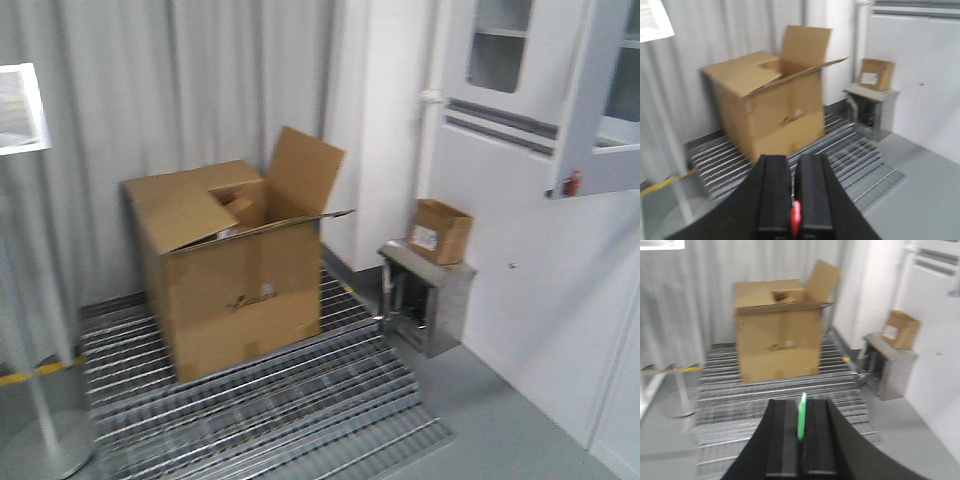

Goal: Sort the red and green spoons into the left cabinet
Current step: 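Drive the base away from the bench to the white cabinet, then approach the blue tray on the open cabinet shelf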

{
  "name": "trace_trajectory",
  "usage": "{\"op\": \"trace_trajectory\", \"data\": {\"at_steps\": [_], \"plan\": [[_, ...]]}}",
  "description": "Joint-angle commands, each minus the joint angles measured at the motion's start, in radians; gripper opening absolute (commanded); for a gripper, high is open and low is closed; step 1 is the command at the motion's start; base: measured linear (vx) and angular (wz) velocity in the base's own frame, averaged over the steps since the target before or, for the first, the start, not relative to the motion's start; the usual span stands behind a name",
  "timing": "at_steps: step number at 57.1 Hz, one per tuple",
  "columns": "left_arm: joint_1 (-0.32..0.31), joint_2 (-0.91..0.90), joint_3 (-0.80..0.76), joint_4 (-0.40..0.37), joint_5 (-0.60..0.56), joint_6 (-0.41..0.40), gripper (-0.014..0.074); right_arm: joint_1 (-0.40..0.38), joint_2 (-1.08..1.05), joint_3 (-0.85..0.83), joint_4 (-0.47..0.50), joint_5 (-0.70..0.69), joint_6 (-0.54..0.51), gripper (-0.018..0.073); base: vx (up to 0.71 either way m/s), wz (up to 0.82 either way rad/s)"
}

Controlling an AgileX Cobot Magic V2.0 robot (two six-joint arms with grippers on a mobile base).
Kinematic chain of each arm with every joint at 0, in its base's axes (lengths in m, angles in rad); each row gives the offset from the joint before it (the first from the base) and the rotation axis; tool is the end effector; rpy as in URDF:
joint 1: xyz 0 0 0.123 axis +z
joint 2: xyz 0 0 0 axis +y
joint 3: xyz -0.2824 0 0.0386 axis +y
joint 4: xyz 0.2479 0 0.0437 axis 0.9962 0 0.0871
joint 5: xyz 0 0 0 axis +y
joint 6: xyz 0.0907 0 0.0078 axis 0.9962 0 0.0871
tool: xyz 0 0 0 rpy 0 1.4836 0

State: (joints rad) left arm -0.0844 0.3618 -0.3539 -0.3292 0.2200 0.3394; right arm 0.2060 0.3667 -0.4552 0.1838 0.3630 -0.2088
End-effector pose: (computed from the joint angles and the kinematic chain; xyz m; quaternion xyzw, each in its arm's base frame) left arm 0.0870 -0.0138 0.2890 0.0615 0.7487 -0.0485 0.6583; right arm 0.0796 0.0227 0.3092 -0.1136 0.7598 0.0789 0.6353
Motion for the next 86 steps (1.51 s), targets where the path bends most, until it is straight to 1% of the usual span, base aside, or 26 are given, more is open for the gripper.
{"op": "trace_trajectory", "data": {"at_steps": [1,57,86], "plan": [[-0.006,0.006,-0.029,-0.008,-0.08,-0.002,-0.0003,0.001,0.011,-0.03,0.002,-0.085,-0.004,-0.0004,0.51,-0.59],[-0.006,0.006,-0.029,-0.008,-0.08,-0.002,-0.0003,0.001,0.011,-0.03,0.002,-0.084,-0.004,-0.0004,0.48,-0.65],[-0.006,0.006,-0.029,-0.008,-0.08,-0.002,-0.0003,0.001,0.011,-0.03,0.002,-0.084,-0.004,-0.0004,0.46,-0.42]]}}
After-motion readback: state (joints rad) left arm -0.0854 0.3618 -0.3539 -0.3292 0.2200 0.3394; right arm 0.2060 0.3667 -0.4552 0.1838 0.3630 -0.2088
